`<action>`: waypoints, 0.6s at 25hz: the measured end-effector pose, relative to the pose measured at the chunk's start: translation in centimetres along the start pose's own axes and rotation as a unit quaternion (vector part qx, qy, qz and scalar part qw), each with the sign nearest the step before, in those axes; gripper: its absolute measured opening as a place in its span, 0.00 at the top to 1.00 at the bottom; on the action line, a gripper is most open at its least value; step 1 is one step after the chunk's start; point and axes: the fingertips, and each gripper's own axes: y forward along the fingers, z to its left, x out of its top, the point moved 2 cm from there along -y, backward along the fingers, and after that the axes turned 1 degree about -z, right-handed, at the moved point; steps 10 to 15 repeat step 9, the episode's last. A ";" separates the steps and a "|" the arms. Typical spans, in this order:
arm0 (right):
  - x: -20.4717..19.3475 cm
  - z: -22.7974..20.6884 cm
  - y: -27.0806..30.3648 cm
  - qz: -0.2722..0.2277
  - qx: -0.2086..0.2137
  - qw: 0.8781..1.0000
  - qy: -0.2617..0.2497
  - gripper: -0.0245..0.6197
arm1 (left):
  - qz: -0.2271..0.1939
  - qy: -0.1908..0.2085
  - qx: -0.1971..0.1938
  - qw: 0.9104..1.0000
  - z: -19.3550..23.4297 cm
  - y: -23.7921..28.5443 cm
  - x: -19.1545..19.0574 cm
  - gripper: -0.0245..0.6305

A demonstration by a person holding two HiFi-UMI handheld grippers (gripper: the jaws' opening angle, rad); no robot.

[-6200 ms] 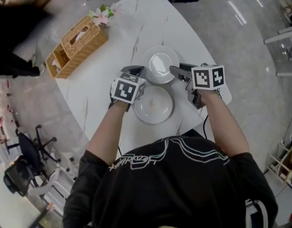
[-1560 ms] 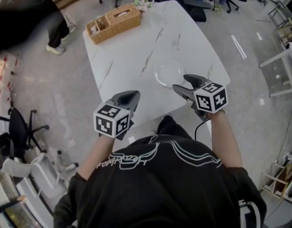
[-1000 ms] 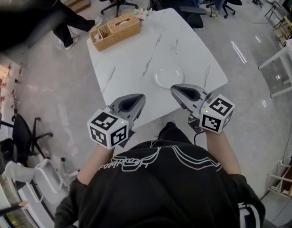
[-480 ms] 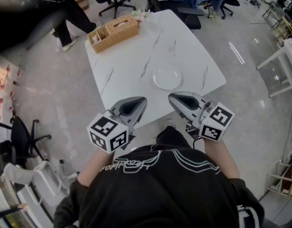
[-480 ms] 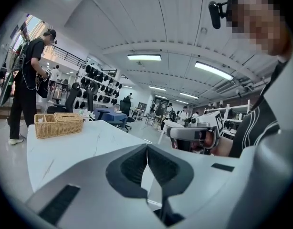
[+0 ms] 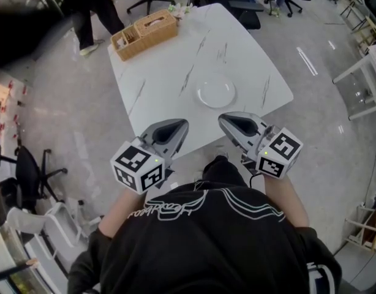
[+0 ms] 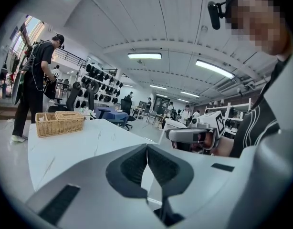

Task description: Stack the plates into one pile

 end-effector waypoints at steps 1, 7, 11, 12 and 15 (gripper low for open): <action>-0.3 0.1 0.0 0.003 -0.002 1.000 -0.001 0.92 | 0.001 0.001 0.000 1.000 0.0 0.0 -0.1 0.93; -1.3 0.1 -0.9 0.011 -0.007 1.000 0.017 0.92 | 0.008 0.004 -0.001 1.000 -0.7 0.6 -0.5 0.93; -1.5 -0.2 -1.4 0.013 -0.012 1.000 0.018 0.92 | 0.009 0.003 -0.003 1.000 -1.0 1.0 -0.6 0.93; -1.5 -0.2 -1.4 0.013 -0.012 1.000 0.018 0.92 | 0.009 0.003 -0.003 1.000 -1.0 1.0 -0.6 0.93; -1.5 -0.2 -1.4 0.013 -0.012 1.000 0.018 0.92 | 0.009 0.003 -0.003 1.000 -1.0 1.0 -0.6 0.93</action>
